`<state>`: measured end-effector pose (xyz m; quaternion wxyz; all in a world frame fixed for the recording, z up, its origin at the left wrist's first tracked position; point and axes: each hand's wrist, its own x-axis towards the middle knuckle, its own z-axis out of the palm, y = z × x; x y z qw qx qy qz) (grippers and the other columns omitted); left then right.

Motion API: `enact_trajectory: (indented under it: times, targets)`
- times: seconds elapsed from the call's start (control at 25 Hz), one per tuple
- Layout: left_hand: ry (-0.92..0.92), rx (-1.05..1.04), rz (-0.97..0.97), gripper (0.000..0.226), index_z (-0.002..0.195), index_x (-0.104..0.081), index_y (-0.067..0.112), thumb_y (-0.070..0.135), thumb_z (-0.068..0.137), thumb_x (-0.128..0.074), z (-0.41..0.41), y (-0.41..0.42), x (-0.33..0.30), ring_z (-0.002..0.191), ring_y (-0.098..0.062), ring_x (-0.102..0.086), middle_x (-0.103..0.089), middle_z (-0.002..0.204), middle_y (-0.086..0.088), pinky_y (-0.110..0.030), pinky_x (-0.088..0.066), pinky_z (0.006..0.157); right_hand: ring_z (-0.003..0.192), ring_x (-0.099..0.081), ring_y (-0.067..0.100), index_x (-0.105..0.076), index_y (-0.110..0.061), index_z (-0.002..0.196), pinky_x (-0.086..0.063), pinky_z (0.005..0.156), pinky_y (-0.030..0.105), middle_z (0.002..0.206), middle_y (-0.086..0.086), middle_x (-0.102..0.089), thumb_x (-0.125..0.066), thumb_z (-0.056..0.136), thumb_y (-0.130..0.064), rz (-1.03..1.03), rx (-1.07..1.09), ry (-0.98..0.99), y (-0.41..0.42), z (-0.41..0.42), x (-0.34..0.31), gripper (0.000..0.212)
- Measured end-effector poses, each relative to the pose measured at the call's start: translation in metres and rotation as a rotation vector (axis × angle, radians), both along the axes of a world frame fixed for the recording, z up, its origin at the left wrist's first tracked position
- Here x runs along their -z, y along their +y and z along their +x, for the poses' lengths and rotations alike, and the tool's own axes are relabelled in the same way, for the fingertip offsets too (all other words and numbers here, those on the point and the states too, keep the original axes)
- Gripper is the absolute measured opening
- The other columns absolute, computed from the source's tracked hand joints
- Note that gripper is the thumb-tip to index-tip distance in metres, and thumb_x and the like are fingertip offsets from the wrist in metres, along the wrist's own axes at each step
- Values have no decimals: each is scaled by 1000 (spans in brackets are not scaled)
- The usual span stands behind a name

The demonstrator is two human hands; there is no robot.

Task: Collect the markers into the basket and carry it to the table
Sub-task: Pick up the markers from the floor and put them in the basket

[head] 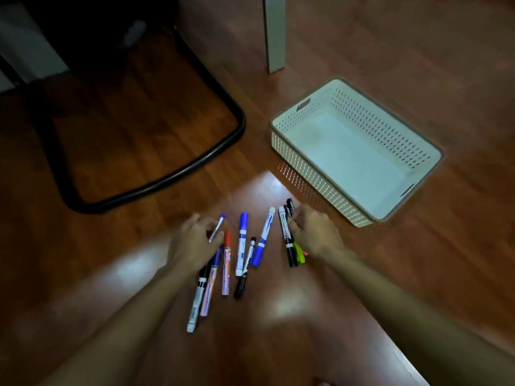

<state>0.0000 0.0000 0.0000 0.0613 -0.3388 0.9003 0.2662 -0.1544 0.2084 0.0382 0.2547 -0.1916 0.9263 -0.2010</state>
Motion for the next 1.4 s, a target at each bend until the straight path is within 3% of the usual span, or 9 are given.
enact_trajectory:
  times: [0.16, 0.36, 0.6, 0.72, 0.84, 1.04, 1.2, 1.32, 1.4]
  targets:
    - [123, 5, -114, 23, 102, -67, 22, 36, 84, -69, -8, -10, 24, 88, -14, -58, -57, 97, 7, -30, -50, 71, 92, -65, 32, -56, -17, 102, -47, 71, 35, 99, 7, -68, -61, 91, -29, 1, 52, 148, -3, -16, 32, 17]
    - [79, 27, -145, 16, 85, -62, 23, 35, 81, -72, -14, -10, 26, 76, -15, -60, -58, 82, 8, -31, -51, 65, 85, -64, 30, -59, -12, 101, -56, 73, 41, 92, 9, -67, -69, 85, -33, 116, 69, 59, 3, -36, 43, 28]
    - [49, -12, -155, 13, 85, -66, 20, 31, 81, -71, -22, -5, 23, 76, -20, -65, -66, 82, 3, -37, -56, 67, 58, -60, 24, -63, -5, 72, -50, 56, 33, 63, 7, -59, -66, 88, -30, 156, -8, 77, -2, -35, 43, 30]
    - [52, -14, -179, 10, 82, -67, 21, 31, 81, -71, -36, -10, 6, 79, -25, -68, -70, 84, 0, -38, -57, 70, 61, -60, 33, -56, -4, 64, -48, 58, 33, 56, 8, -51, -60, 91, -26, 107, -56, 137, -6, -37, 33, 35]
    - [170, 19, -222, 9, 84, -70, 20, 29, 82, -69, -67, -3, -30, 83, -28, -66, -69, 88, -2, -39, -55, 71, 67, -60, 36, -58, -4, 75, -43, 56, 34, 64, 11, -56, -57, 90, -23, -39, -64, 235, -4, -37, 3, 24]
    - [375, 222, -310, 19, 99, -70, 20, 34, 89, -62, -159, 37, -93, 93, -29, -63, -66, 102, -6, -37, -49, 73, 76, -65, 28, -67, -12, 94, -55, 70, 39, 84, 9, -71, -62, 86, -24, -307, 152, 345, 18, -59, -61, 15]
    - [348, 384, -394, 23, 105, -73, 17, 29, 90, -60, -229, 80, -101, 94, -28, -63, -69, 102, -6, -33, -43, 66, 65, -70, 38, -67, -2, 96, -61, 61, 45, 81, 19, -71, -60, 83, -14, -186, 285, 302, 45, -106, -66, 19]
    - [268, 424, -387, 23, 102, -75, 15, 29, 90, -61, -266, 103, -85, 92, -28, -63, -71, 97, -6, -33, -45, 62, 62, -74, 30, -70, 5, 102, -51, 47, 26, 72, 22, -72, -61, 86, -8, -78, 326, 240, 59, -129, -56, 22]
    - [230, 422, -364, 27, 104, -75, 13, 32, 90, -62, -275, 111, -74, 99, -28, -62, -70, 103, -7, -35, -47, 66, 74, -74, 29, -69, 8, 107, -54, 56, 28, 84, 22, -75, -65, 87, -12, -56, 355, 259, 66, -136, -50, 28]
